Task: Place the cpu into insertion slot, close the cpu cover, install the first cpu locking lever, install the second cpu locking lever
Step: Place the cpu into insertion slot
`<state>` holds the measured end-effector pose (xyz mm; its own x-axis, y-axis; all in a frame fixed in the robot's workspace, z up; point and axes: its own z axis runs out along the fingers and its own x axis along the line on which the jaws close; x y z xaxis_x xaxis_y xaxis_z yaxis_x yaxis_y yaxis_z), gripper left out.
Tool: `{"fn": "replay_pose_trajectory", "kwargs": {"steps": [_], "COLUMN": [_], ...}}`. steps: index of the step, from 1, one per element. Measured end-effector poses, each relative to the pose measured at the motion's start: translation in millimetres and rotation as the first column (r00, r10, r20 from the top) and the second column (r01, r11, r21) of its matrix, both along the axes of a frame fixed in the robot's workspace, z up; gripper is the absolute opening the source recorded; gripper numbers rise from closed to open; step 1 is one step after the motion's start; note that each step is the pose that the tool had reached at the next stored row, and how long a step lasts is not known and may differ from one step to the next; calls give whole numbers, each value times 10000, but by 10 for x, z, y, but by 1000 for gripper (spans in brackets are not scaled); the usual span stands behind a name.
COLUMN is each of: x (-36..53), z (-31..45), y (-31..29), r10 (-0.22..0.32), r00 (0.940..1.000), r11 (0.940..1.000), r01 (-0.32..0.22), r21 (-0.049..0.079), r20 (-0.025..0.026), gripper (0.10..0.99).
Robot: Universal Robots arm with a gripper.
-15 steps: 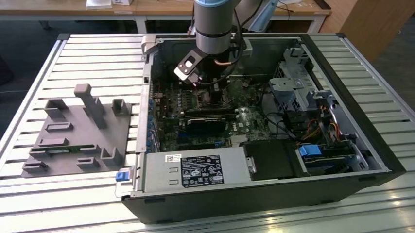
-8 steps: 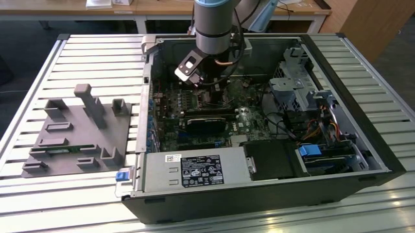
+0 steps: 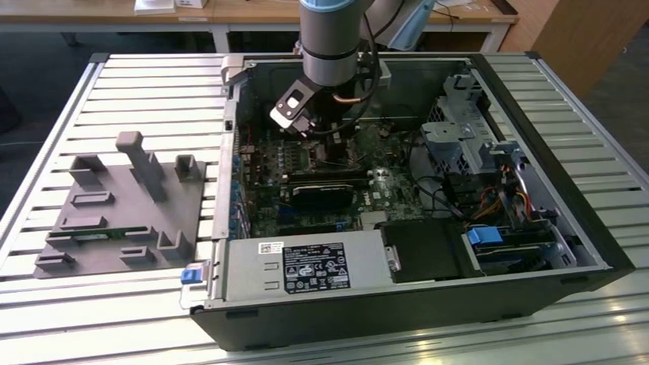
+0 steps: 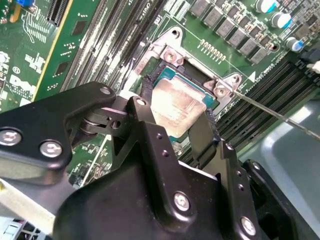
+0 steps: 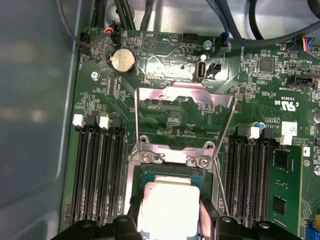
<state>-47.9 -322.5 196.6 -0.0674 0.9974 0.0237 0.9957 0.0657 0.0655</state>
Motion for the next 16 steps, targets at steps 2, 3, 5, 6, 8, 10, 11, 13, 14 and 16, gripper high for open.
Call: {"fn": "replay_pose_trajectory", "kwargs": {"steps": [2,3,5,6,8,10,11,13,14,16], "x": [3,3,5,5,5,5,5,8,11,18], "z": [-2,-3,-3,-3,-4,-4,-4,-4,-4,-4], "y": [-2,-2,-6,-12,-40,-44,-44,-44,-45,-45], "r10": [57,77,80,80,77,68,63,60,61,59], "r00": [10000,10000,10000,10000,10000,10000,10000,10000,10000,10000], "r11": [10000,10000,10000,10000,10000,10000,10000,10000,10000,10000], "r01": [-57,-77,-80,-80,-77,-68,-63,-60,-61,-59], "r21": [1,0,1,1,1,2,1,1,1,1], "r20": [-3,-3,-3,-4,-3,-3,-3,-3,-3,-3], "gripper": [541,541,541,541,541,541,541,541,541,541]}}
